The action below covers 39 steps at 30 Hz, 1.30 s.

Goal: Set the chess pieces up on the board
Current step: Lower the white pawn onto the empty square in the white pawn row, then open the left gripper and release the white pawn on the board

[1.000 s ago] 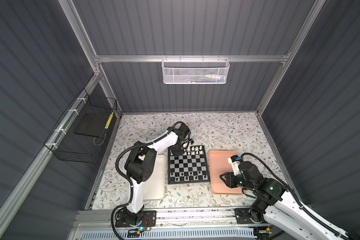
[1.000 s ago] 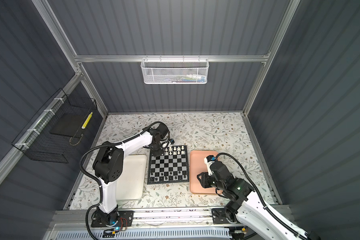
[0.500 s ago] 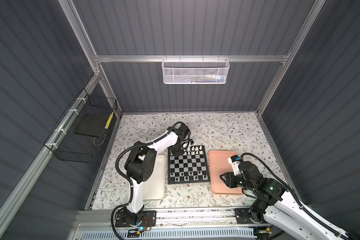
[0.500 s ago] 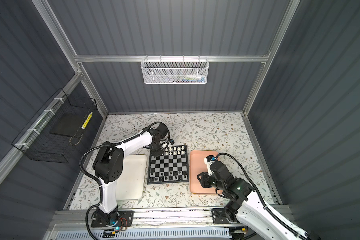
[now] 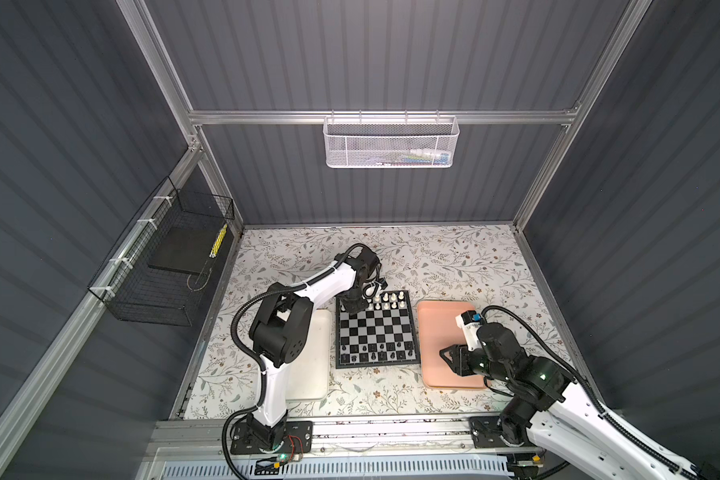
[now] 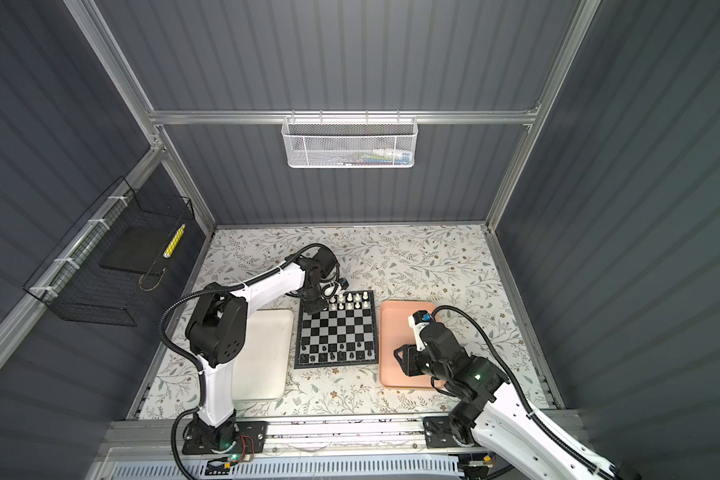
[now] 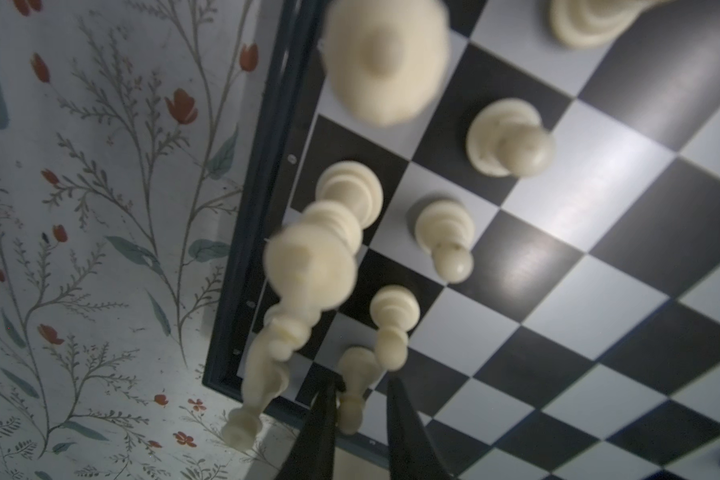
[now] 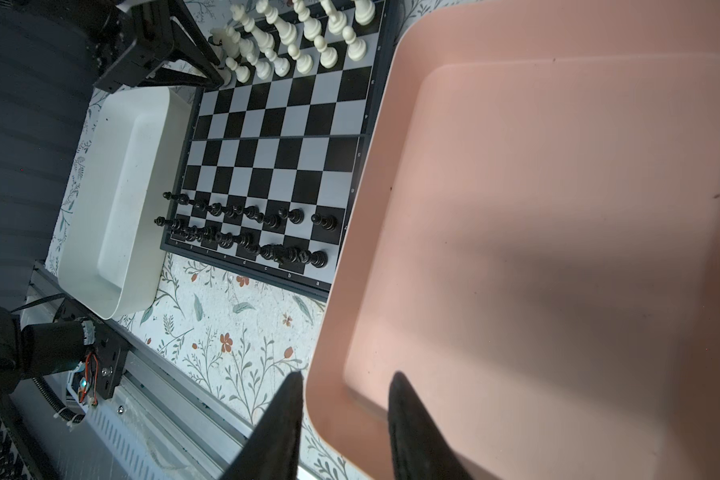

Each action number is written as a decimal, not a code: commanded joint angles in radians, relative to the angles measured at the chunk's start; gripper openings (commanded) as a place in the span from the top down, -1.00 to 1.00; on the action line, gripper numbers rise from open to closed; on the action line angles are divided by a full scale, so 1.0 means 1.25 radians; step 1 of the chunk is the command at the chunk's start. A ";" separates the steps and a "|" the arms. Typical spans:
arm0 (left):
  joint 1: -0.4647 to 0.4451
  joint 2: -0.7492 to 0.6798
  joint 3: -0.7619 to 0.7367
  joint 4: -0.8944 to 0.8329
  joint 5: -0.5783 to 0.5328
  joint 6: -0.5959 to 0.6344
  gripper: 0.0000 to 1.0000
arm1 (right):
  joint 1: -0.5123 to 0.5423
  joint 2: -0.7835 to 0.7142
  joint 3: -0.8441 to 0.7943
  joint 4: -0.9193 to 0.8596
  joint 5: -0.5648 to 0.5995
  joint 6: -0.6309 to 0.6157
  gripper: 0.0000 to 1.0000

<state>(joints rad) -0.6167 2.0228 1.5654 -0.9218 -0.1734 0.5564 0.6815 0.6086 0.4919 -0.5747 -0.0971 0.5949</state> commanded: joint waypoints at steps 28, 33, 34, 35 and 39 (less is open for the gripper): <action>-0.004 -0.067 0.001 -0.052 0.009 0.011 0.44 | 0.000 -0.007 0.001 -0.007 0.014 -0.003 0.23; -0.005 -0.089 0.000 -0.067 0.012 0.010 0.41 | 0.000 -0.008 0.011 -0.010 0.006 -0.005 0.17; -0.005 -0.098 0.001 -0.069 0.013 0.009 0.39 | 0.000 -0.009 0.016 -0.011 0.004 -0.004 0.15; -0.005 -0.107 0.001 -0.069 0.014 0.008 0.37 | 0.000 -0.011 0.023 -0.014 0.005 -0.005 0.10; -0.005 -0.160 -0.006 -0.108 0.012 0.004 0.25 | 0.000 -0.001 0.071 -0.036 0.049 -0.022 -0.13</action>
<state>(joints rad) -0.6167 1.8957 1.5631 -0.9916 -0.1726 0.5564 0.6815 0.6056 0.5179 -0.5964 -0.0826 0.5877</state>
